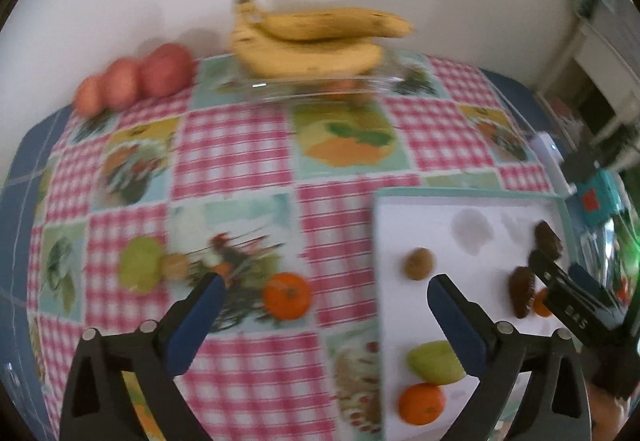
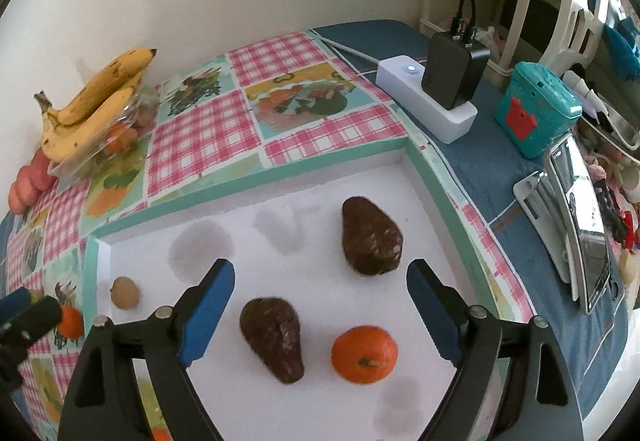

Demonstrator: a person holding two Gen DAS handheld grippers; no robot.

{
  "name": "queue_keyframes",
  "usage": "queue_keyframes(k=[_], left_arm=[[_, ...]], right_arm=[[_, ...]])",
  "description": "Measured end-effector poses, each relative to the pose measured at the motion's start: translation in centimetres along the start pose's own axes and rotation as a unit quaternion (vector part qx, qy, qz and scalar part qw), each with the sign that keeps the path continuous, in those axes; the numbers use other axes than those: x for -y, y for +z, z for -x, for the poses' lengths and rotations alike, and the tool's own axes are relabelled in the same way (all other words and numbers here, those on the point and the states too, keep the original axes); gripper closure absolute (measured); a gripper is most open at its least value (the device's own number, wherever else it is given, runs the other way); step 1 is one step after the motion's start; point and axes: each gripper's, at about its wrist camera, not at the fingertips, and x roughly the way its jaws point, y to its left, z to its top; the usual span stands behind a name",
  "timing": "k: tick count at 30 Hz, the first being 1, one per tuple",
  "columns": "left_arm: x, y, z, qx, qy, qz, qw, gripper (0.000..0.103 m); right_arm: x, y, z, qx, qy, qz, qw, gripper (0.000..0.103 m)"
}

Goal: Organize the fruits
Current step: 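Grasp a mandarin with the right gripper while the left grasps a green pear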

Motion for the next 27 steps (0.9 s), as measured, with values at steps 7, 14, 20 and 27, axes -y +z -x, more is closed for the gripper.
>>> queue_keyframes(k=[7,14,20,27], left_arm=[[-7.5,-1.2,1.2,0.003,0.078,0.065,0.9948,0.000],[-15.3,-1.8,3.9,0.021,0.141,0.123,0.9821,0.000],[-19.0,-2.2,5.4,0.029,0.165,0.147,0.9748,0.000],[-20.0,-1.8,5.8,0.037,0.144,0.155,0.9766,0.000]], right_arm=[[-1.4,-1.0,0.9,0.000,0.017,0.008,1.000,0.014],[-3.1,-1.7,1.4,-0.013,0.032,0.019,0.999,0.014],[-5.0,-1.6,2.6,0.001,0.042,0.033,0.999,0.014],[-8.3,-1.5,4.4,0.019,0.069,0.058,0.996,0.014]])
